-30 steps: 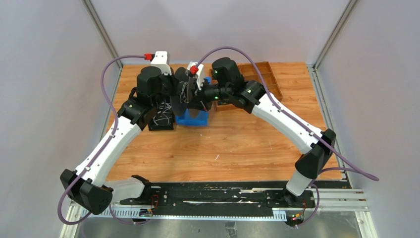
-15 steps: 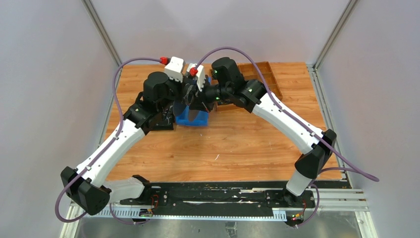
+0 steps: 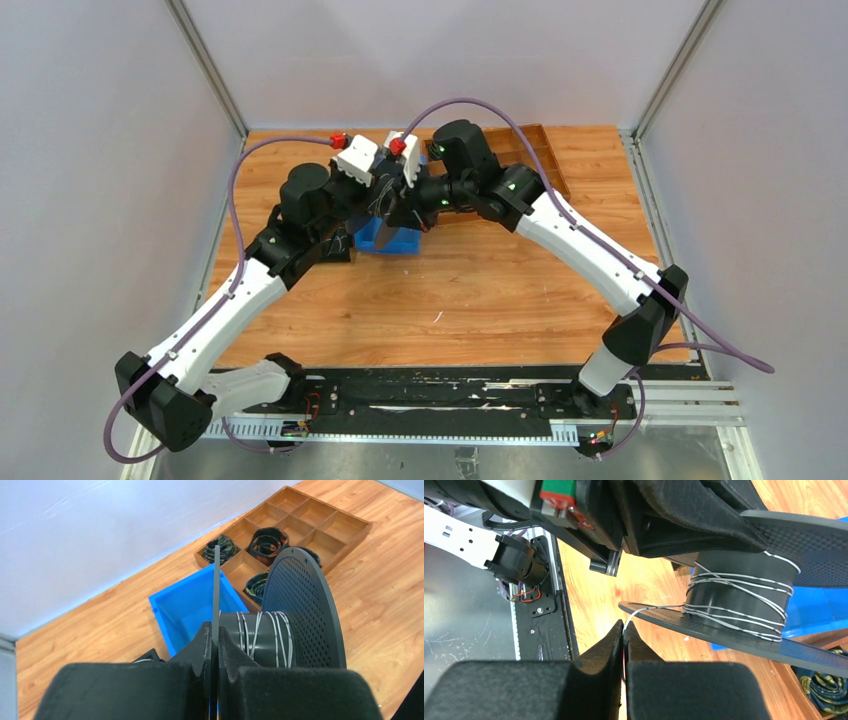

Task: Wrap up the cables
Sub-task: Wrap the cable around the cable reel.

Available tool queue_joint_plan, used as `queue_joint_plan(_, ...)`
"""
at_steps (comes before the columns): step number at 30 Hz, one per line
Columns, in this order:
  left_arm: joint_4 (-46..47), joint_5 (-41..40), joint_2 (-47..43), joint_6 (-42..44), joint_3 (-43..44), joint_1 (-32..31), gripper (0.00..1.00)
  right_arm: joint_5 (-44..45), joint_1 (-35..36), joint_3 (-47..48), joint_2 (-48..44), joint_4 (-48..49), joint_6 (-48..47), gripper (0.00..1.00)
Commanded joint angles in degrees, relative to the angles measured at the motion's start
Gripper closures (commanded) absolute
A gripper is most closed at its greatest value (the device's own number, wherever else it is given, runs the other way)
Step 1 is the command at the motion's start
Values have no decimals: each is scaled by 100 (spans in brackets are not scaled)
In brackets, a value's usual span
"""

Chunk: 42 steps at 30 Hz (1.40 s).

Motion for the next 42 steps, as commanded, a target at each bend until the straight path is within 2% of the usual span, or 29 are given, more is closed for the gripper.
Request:
queue_joint_plan(1, 310, 849, -124, 768, -167, -58, 100, -176, -26, -140, -396, 339, 143, 99)
queue_joint_plan(11, 256, 1240, -185, 1404, -333, -62, 100, -630, -106, -145, -307, 270, 282, 99)
queue_joint_plan(25, 30, 2076, -320, 2124, -555, -57, 100, -1191, -612, -502, -490, 279, 178, 99)
queue_joint_plan(37, -466, 2851, -387, 2156, -319, -57, 100, -1796, -944, -589, -520, -201, -1043, 99)
queue_joint_plan(42, -459, 2916, -388, 1910, -274, -36, 100, -1959, -1187, -794, -633, -329, -1508, 99)
